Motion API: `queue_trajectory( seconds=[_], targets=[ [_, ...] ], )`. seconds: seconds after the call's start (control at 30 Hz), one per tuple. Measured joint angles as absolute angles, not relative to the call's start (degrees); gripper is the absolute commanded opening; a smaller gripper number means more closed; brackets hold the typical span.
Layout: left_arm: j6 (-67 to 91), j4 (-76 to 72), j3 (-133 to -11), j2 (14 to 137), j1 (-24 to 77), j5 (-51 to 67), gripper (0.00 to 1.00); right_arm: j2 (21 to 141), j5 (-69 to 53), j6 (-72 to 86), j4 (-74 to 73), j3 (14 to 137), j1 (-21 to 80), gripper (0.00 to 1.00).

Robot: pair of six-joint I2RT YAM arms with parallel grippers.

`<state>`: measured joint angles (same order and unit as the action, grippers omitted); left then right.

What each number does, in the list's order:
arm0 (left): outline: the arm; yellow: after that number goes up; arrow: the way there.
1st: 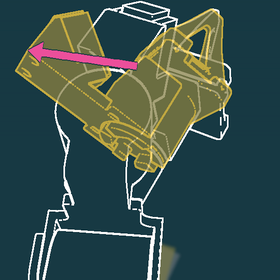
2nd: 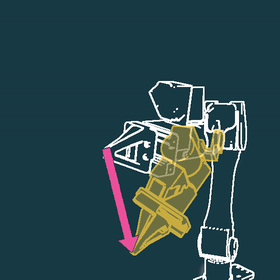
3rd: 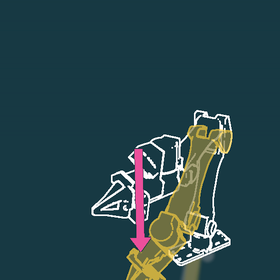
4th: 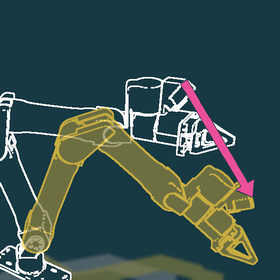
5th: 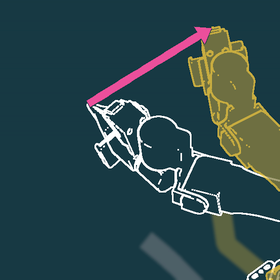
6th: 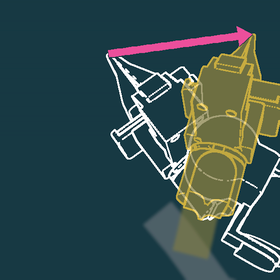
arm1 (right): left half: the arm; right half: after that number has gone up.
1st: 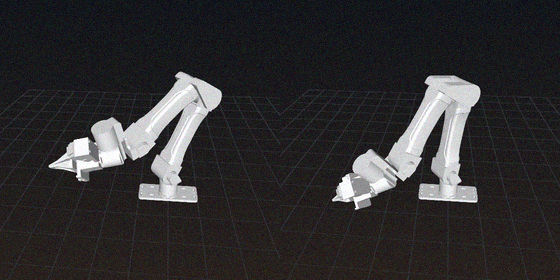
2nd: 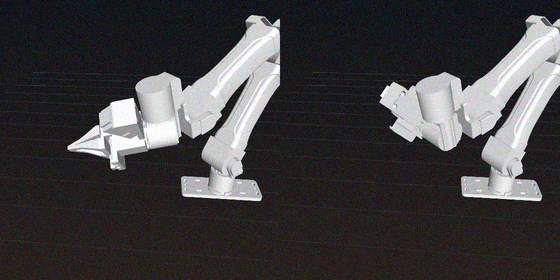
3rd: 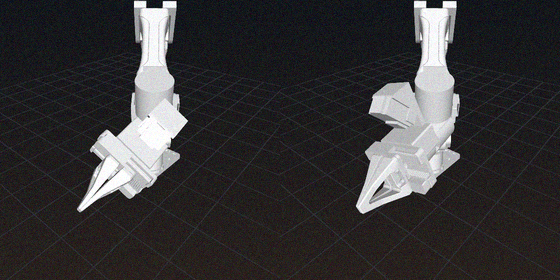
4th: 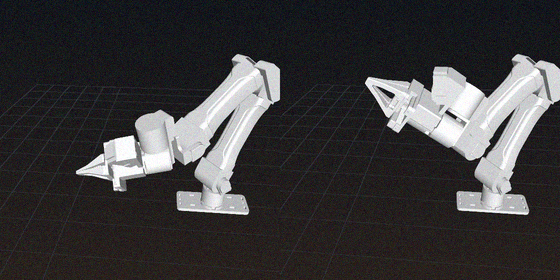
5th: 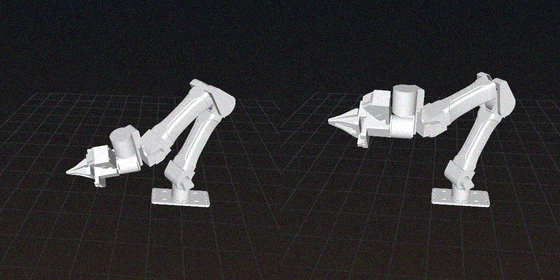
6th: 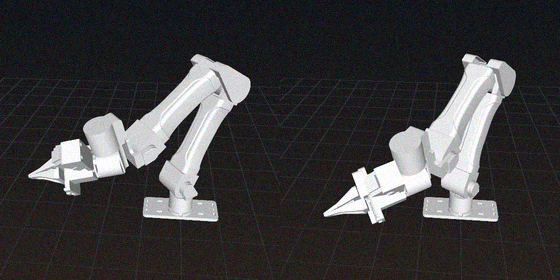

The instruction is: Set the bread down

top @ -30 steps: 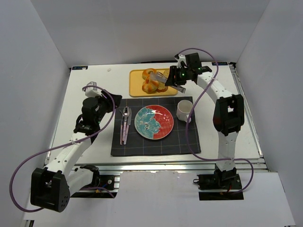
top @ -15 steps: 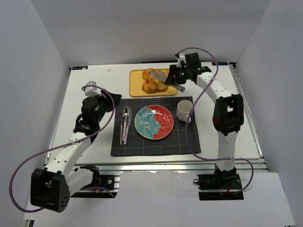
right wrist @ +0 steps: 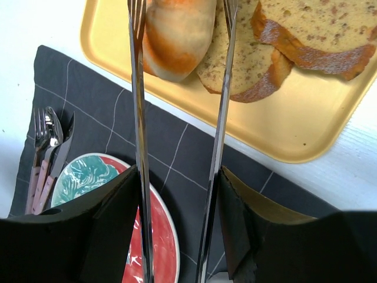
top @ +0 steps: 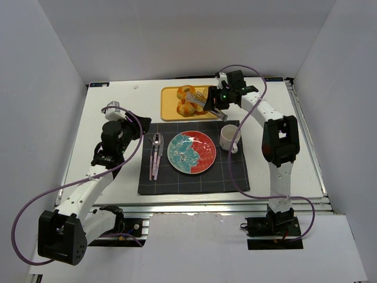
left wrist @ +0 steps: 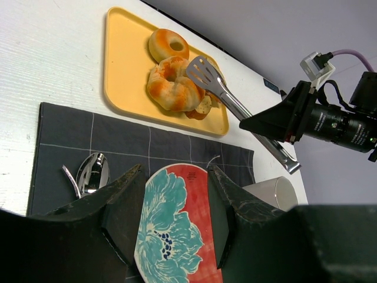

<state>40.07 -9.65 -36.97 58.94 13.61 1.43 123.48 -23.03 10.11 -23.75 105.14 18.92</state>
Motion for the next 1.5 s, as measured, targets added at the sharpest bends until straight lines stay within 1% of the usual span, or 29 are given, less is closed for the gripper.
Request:
queue_trajectory(
  seconds=[0.37,0.47,0.67,0.7,0.73,0.77,0.83,0.97,1.07,1.1,1.5],
  targets=[
    [40.1,-9.23,-36.97,58.04,13.61,1.43,0.56,123.48,-23.77,12.36,-23.75,105.1,19.27,0.58],
    [40.12,-9.21,-36.97,57.6,13.61,1.43,0.56,123.48,-23.81,13.17,-23.75,105.1,19.27,0.55],
    [40.12,-9.13,-36.97,57.25,13.61,1.43,0.56,123.48,-24.38,14.48,-23.55,104.75,19.27,0.4],
    [40.12,-9.06,-36.97,57.25,13.61,1.43,0.56,123.48,-24.58,14.7,-23.49,104.55,19.27,0.35],
    [40.12,-9.04,-36.97,57.25,13.61,1.43,0.56,123.48,-24.73,14.92,-23.4,104.22,19.27,0.32],
    [40.12,-9.02,-36.97,57.25,13.61,1.43,0.56,123.48,-25.04,15.25,-23.42,103.98,19.27,0.25],
    [40.12,-9.04,-36.97,57.25,13.61,1.43,0.56,123.48,-25.67,15.92,-23.24,103.26,19.27,0.17],
    [40.14,-9.04,-36.97,57.23,13.61,1.41,0.56,123.39,-26.96,17.15,-22.39,102.3,19.22,0.08],
    [40.14,-9.02,-36.97,57.12,13.61,1.41,0.56,123.11,-28.21,18.13,-22.09,102.19,18.92,0.05],
    [40.12,-9.02,-36.97,57.08,13.61,1.41,0.56,122.89,-28.75,18.5,-22.06,102.19,18.74,0.01],
    [40.12,-8.99,-36.97,56.23,13.61,-0.12,0.56,112.6,-37.06,19.99,-20.16,97.65,18.06,0.0]
  ],
)
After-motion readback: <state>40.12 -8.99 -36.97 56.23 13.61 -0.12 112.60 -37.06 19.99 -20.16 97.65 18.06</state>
